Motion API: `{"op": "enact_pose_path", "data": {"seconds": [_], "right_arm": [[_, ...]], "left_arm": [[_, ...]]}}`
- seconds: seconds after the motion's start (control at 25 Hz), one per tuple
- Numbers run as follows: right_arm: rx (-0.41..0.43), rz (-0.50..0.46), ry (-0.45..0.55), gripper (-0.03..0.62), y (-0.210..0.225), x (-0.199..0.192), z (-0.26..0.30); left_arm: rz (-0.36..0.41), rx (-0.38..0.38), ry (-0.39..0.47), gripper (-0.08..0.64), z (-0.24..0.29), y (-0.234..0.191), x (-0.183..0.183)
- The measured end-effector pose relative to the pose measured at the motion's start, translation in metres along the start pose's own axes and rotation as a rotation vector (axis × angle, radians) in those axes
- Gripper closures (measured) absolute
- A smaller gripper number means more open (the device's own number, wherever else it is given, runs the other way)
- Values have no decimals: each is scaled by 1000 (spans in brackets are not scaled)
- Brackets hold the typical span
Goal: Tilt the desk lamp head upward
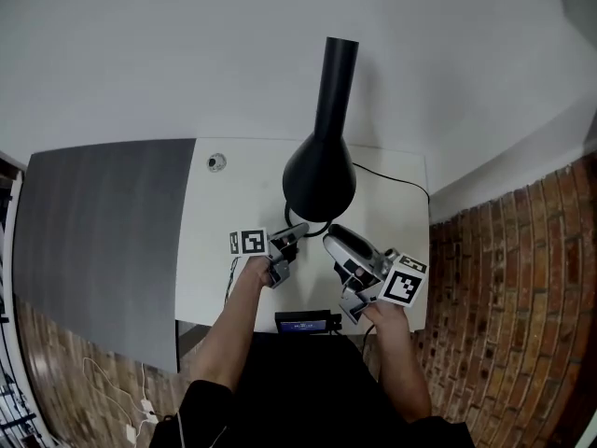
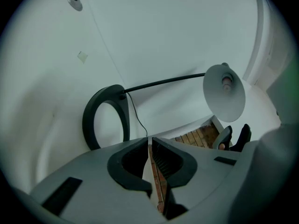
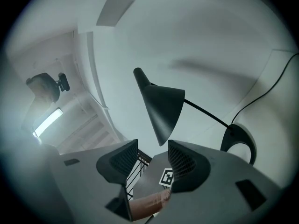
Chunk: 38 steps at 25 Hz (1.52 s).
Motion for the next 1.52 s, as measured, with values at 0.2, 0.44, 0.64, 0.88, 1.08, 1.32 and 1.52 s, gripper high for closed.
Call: {"op": "enact_pose_path", "data": {"seconds": [0.2, 0.44, 0.64, 0.88, 1.08, 1.32, 1.52], "right_arm": [[-38, -9, 3, 407, -3, -1, 6], [-76, 4, -17, 407, 1, -4, 9], [-86, 15, -43, 402, 9, -9, 22], [-69, 18, -18, 400, 13, -5, 32], [14, 27, 41, 402, 9, 2, 38], [75, 42, 67, 402, 4, 7, 39], [131, 59, 71, 402, -3, 6, 36]], "left_arm": [[-91, 71, -28, 532, 6, -35, -4], [-190, 49, 15, 546, 10, -46, -3], [-199, 35, 28, 546, 6, -49, 0], [-197, 58, 1, 547, 6, -51, 0], [-190, 62, -16, 548, 4, -50, 1], [-187, 72, -8, 548, 3, -49, 1], [-185, 80, -9, 548, 4, -52, 1]]}}
Point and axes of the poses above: the fingertips, and each gripper's own axes: z forward along the fingers, y to its right, x out of its top, the point moved 6 cm from there along -z, backward along the fingers, and after that the axes turned 10 degrees about -y, right-handed, at the moved point
